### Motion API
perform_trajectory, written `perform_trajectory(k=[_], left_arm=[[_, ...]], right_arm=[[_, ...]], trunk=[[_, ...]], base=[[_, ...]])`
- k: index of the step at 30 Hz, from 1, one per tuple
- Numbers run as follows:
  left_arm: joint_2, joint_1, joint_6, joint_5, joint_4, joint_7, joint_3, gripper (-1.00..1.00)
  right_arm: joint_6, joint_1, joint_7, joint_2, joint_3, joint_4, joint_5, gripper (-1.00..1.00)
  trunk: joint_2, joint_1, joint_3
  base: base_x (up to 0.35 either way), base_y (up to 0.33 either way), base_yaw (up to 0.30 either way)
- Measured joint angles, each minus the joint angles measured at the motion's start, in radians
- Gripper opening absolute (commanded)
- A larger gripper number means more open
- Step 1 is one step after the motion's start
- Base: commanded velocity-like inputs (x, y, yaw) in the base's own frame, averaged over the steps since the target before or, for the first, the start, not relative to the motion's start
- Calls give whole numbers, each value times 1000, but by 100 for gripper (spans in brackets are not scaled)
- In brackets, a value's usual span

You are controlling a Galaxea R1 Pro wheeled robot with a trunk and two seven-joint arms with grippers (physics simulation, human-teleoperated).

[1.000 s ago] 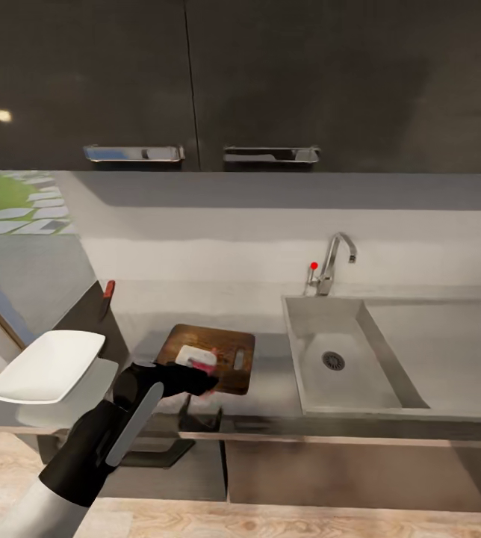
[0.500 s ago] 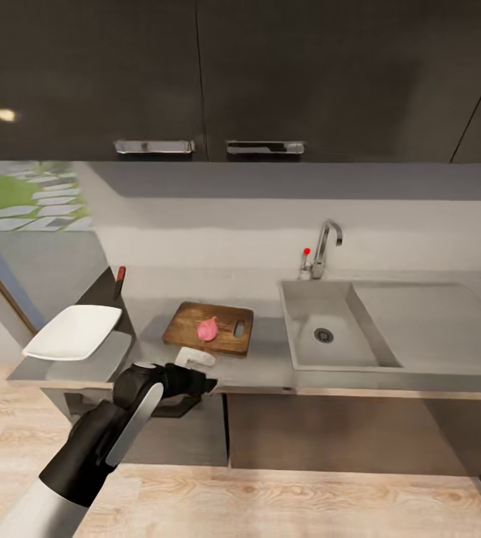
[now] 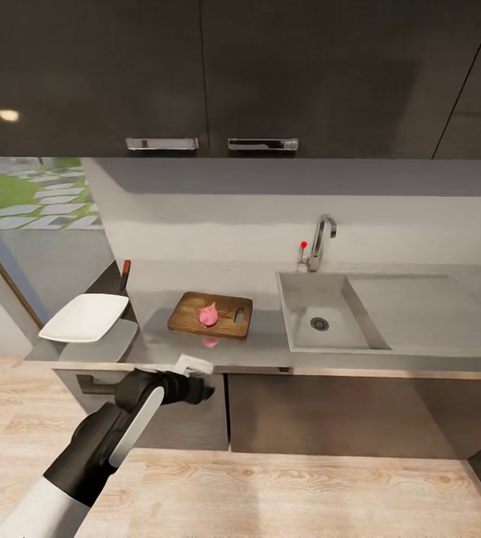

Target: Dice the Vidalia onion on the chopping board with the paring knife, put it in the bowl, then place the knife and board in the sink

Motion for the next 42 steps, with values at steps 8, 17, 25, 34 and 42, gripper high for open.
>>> perform_trajectory(k=[8, 17, 25, 34, 42], left_arm=[[4, 91, -110, 0, 59, -4, 0, 100], [66, 254, -426, -2, 95, -6, 0, 100], [119, 493, -833, -6, 90, -2, 1, 100], [178, 673, -1118, -4, 103, -1, 3, 100], [209, 811, -1425, 0, 185, 1, 5, 100]], right_arm=[[0, 0, 0, 0, 0, 0, 0, 100], [0, 0, 0, 0, 0, 0, 0, 100], [1, 0, 0, 0, 0, 0, 0, 100], [0, 0, 0, 0, 0, 0, 1, 100], [0, 0, 0, 0, 0, 0, 0, 100]], trunk=[[0, 0, 0], [0, 0, 0], [0, 0, 0], [0, 0, 0], [0, 0, 0]], base=[[-1, 0, 0], [0, 0, 0], [0, 0, 0], [0, 0, 0], [0, 0, 0]])
